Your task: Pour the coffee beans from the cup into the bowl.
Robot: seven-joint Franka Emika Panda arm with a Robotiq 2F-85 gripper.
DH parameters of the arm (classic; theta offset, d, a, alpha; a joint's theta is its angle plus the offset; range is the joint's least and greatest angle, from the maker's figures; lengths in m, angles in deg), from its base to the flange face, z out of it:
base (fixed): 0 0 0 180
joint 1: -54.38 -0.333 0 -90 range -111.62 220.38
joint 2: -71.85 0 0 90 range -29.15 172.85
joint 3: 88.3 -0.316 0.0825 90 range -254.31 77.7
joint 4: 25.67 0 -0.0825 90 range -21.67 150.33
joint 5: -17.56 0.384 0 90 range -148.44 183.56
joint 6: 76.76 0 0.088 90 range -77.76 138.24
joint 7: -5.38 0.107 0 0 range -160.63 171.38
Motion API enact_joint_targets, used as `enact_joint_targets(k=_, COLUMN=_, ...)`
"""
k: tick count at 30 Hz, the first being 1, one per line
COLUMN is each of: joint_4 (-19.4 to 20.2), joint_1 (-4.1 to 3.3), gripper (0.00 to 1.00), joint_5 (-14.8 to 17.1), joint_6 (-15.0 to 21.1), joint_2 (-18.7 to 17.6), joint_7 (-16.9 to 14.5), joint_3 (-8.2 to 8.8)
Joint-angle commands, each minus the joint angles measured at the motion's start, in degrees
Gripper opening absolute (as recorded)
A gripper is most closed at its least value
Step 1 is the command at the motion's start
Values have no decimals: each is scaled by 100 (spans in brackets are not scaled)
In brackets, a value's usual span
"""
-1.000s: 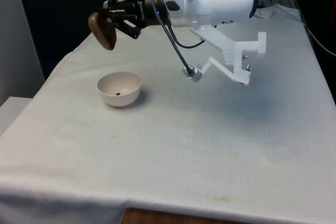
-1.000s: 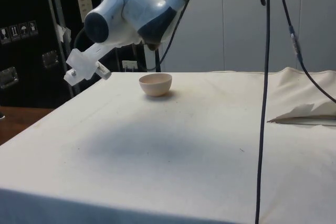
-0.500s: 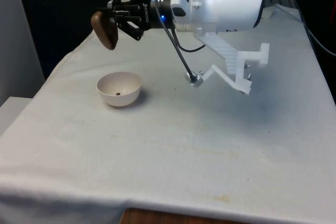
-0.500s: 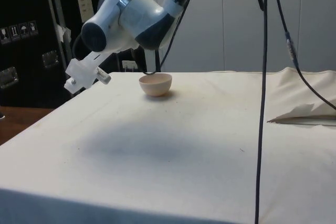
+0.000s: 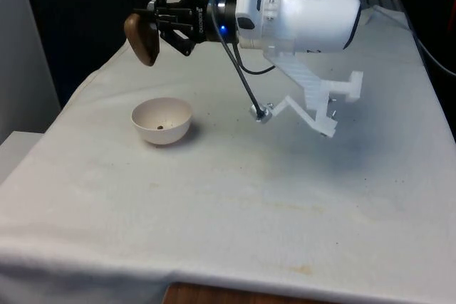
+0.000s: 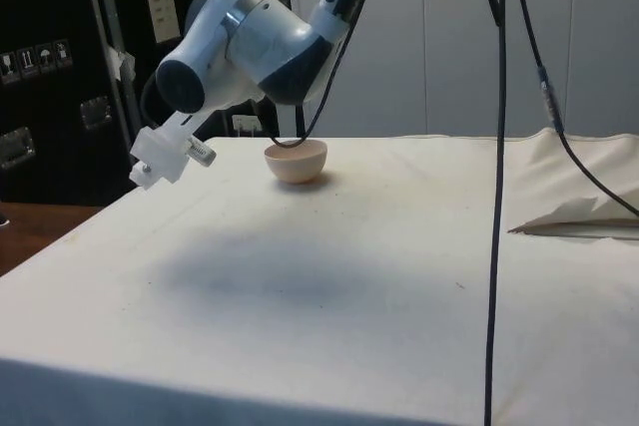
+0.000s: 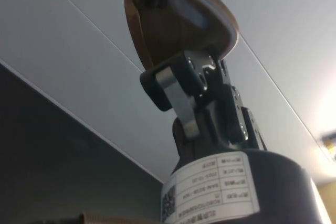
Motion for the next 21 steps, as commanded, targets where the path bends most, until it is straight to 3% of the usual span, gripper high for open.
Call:
enact_joint_targets(k=1, joint_4=-23, joint_1=-23, gripper=0, joint_5=-29, joint_6=-40, joint_2=-23, joint_7=-11, joint_3=6)
enact_joint_targets(k=2, joint_4=0, joint_1=0, gripper=0, joint_5=-17, joint_6=-23, joint_2=-6, joint_7=0, joint_3=-6)
enact_joint_targets(k=7, joint_4=-17, joint_1=-34, gripper=0, joint_5=-92, joint_6=-149, joint_2=-40, joint_7=-6, joint_3=-11)
enact_joint_targets(k=21, joint_4=0, joint_1=-34, gripper=0, joint_5=-275, joint_6=-424, joint_2=-74, joint_7=6, joint_3=-86)
